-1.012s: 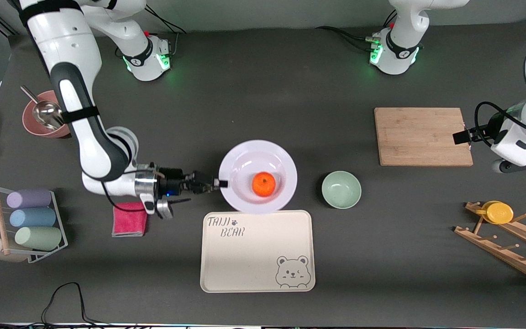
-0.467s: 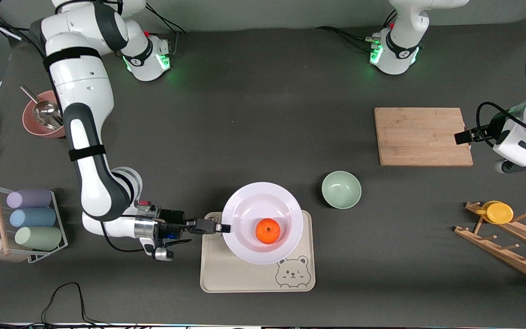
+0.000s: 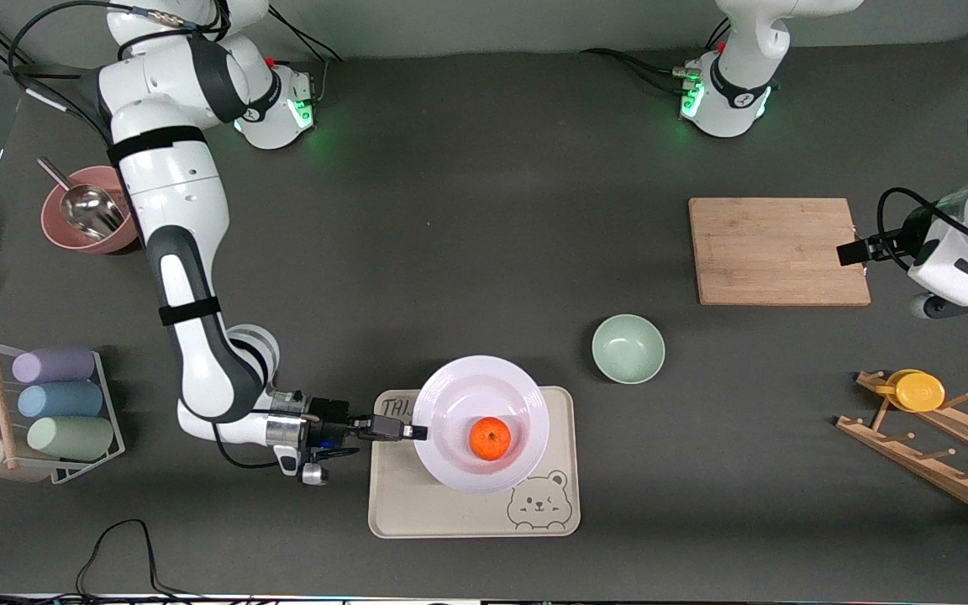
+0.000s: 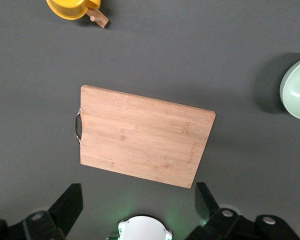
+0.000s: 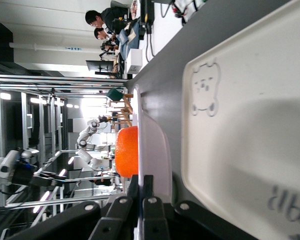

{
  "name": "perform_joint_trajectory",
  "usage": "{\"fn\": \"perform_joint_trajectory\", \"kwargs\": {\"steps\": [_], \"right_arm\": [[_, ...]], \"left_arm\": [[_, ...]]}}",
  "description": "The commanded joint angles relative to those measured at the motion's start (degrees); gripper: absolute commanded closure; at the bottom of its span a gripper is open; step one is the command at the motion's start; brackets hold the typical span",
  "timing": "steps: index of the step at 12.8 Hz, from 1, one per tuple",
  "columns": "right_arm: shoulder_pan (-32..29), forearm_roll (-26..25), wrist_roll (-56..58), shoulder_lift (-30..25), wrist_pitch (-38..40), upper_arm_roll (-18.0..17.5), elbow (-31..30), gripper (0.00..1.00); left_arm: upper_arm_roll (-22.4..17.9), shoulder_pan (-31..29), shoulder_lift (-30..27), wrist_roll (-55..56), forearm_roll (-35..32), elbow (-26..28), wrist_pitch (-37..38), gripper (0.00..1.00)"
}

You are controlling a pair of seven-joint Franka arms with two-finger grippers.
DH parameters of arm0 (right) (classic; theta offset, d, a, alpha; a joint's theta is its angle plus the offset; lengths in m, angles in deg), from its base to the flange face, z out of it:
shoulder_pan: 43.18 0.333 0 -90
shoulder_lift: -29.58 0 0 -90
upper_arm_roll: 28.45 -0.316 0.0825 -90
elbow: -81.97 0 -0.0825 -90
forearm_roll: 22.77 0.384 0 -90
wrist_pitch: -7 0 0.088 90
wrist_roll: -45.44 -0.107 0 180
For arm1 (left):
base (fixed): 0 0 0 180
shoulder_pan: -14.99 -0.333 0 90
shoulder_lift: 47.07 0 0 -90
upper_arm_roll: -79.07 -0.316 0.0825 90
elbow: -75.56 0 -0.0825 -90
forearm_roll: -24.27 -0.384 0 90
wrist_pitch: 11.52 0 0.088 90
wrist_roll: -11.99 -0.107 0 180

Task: Place orange and plate with both arms
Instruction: 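Slide the plate with the right gripper onto the bear tray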

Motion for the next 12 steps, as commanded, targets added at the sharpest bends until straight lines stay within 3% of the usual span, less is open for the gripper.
{"fn": "perform_joint_trajectory", "kwargs": {"steps": [1,5,12], "right_arm": [[-0.33,-0.51,4.53,3.52,-1.38,-0.33,2.99,1.00],[-0.59,0.01,6.82,5.98,-5.42,-0.51,4.56,1.00],[-0.59,-0.16,9.02,7.22,-5.43,-0.51,4.13,1.00]], "left_arm": [[0.31,-0.40,0.61,-0.82,-0.54,-1.42,1.45,0.00],[0.22,-0.48,0.61,-0.90,-0.54,-1.33,1.53,0.00],[0.13,-0.48,0.61,-0.90,-0.54,-1.25,1.53,0.00]]}}
